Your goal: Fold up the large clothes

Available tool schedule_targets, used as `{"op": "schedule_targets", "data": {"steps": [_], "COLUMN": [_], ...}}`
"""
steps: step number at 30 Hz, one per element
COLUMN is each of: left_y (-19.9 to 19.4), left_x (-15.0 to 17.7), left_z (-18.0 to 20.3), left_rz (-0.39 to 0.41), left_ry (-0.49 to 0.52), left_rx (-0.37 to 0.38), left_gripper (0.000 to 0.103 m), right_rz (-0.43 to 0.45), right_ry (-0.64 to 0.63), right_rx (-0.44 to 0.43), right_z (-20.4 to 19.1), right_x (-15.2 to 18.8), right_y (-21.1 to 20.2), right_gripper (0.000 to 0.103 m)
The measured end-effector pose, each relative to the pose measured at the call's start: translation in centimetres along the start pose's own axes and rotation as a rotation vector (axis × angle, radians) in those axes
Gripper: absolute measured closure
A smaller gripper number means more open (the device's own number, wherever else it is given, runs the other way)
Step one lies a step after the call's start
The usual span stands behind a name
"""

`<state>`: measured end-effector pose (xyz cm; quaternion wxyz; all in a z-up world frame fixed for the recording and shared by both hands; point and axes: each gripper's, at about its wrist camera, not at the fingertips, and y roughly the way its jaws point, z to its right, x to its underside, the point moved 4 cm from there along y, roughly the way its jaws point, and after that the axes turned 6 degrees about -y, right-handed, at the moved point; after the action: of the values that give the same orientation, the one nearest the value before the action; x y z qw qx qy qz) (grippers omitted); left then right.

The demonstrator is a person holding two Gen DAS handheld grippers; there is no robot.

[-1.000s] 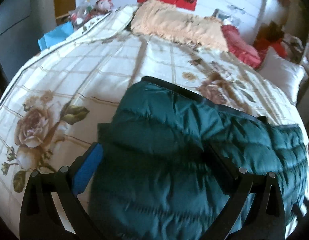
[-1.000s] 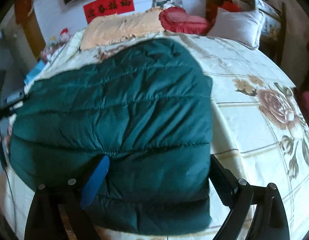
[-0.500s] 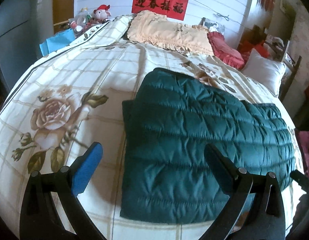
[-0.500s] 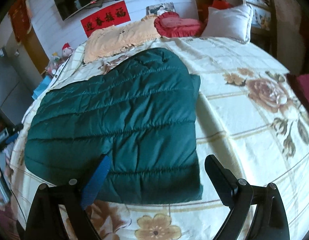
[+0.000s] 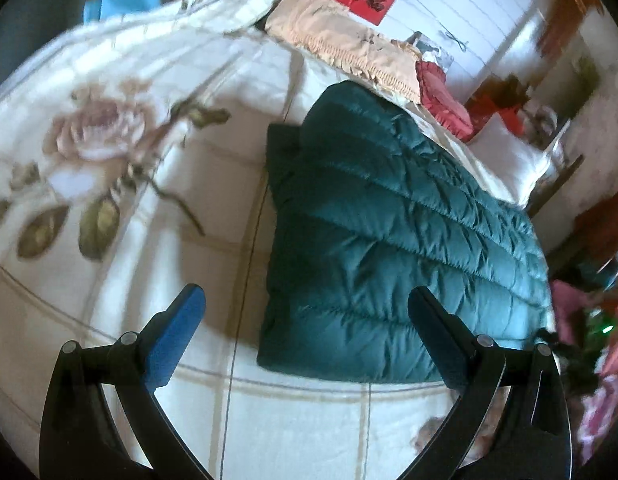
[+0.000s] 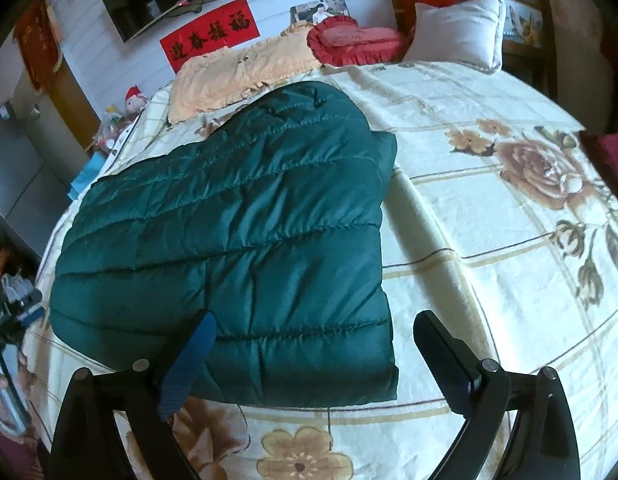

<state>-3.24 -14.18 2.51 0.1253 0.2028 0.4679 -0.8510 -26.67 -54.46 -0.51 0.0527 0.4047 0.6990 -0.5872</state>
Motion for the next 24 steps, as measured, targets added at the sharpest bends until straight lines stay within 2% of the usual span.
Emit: {"op": "schedule_targets", "data": {"steps": [2,4,12,24], "left_y": [0.4,0.8,3.5,4.9], "left_x": [0.2,0.4,1.5,1.2], "left_z": [-1.1,-1.4,0.7,2.5], "left_rz": [-0.024,-0.044,-0.110,-0.100], "left_ry": [-0.064,-0.085,-0.044,-0.033], "left_rx": [0.034,0.053,0.081,0.071], "left_gripper": [0.001,0.001,0.001,0.001], "right_rz": [-0.003,-0.010,-0.023,-0.025], "right_ry": [0.010,0.034,0.089,0.073], "right_rx": [-0.017,-0.043,-0.168,-0.248], "right_z": [0.3,0.7,0.7,0.0], "right_x": [0.0,-0.1,-0.5,-1.4], "right_y": [0.4,1.1,3.1,4.5], "right_gripper": [0.001,0.001,0.000,0.000]}}
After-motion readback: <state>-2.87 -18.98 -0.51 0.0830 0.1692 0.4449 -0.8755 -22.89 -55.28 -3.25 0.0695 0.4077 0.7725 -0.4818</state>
